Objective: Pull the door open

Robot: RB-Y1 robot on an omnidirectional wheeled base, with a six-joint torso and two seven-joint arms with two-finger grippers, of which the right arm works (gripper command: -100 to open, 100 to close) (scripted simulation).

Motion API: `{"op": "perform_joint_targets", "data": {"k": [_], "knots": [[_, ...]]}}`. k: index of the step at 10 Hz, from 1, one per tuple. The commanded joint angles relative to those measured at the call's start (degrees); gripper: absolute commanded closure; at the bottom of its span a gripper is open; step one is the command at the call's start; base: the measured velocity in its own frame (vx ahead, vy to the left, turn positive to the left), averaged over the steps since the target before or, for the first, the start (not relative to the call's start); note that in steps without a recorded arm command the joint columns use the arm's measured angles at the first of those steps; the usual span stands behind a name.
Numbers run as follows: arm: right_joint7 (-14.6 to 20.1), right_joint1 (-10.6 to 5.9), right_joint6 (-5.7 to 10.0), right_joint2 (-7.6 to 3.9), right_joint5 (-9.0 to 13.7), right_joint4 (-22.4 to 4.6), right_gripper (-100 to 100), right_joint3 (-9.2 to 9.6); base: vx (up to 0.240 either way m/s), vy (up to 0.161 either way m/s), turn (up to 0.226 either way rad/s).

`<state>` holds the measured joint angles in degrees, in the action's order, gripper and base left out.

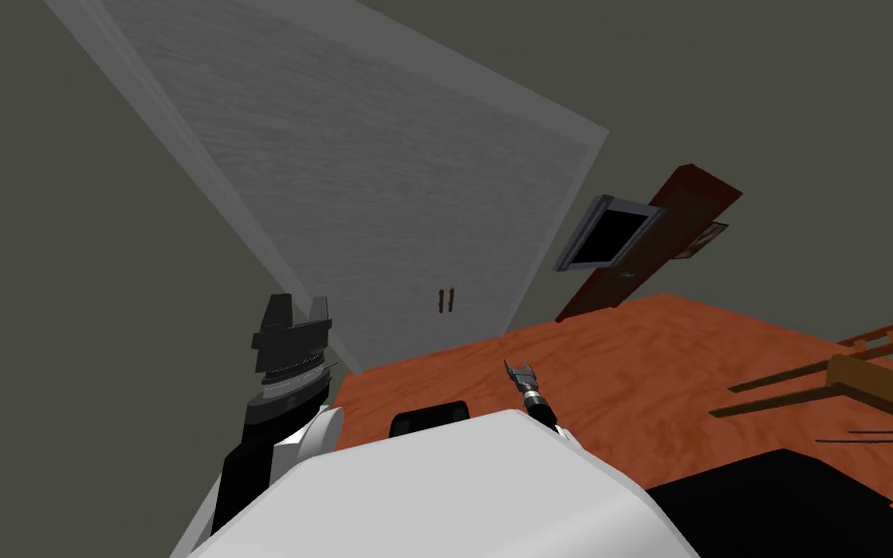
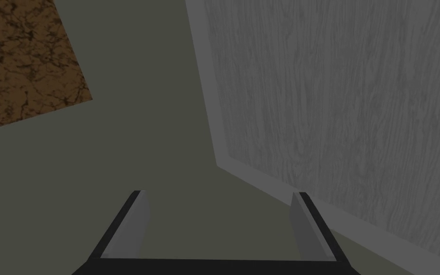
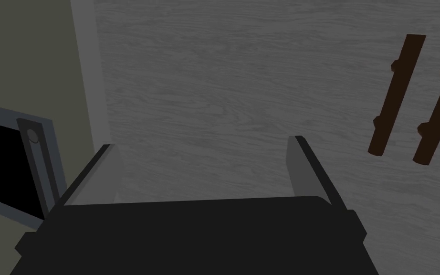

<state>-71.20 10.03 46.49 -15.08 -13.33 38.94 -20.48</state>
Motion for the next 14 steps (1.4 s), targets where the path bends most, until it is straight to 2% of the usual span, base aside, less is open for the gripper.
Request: {"op": "perform_joint_targets", "data": {"k": [1,2,4,9,11,12,13,14], "knots": [[0.37,1.27,-1.42,0.19,-0.01,2.80,-100,0.06,-0.005,-0.008,0.005],[-0.24,1.21,-1.65,-1.03,1.49,1.50,-100,-1.53,0.085,0.022,0.148],[-0.30,0.87,-1.63,-0.90,1.55,1.49,-100,-1.45,0.129,0.021,0.064],[-0.64,-2.71,-1.28,1.00,1.50,2.00,-100,0.17,0.184,0.018,0.120],[-0.64,-2.71,-1.28,1.00,1.50,2.00,-100,0.17,0.078,-0.004,0.021],[-0.70,-4.05,-1.12,1.85,1.32,2.32,-100,0.95,0.115,0.027,0.134],[-0.72,-4.73,-1.04,2.30,1.20,2.51,-100,1.38,0.189,0.047,0.188],[-0.72,-4.73,-1.04,2.30,1.20,2.51,-100,1.38,0.139,0.003,0.029]]}}
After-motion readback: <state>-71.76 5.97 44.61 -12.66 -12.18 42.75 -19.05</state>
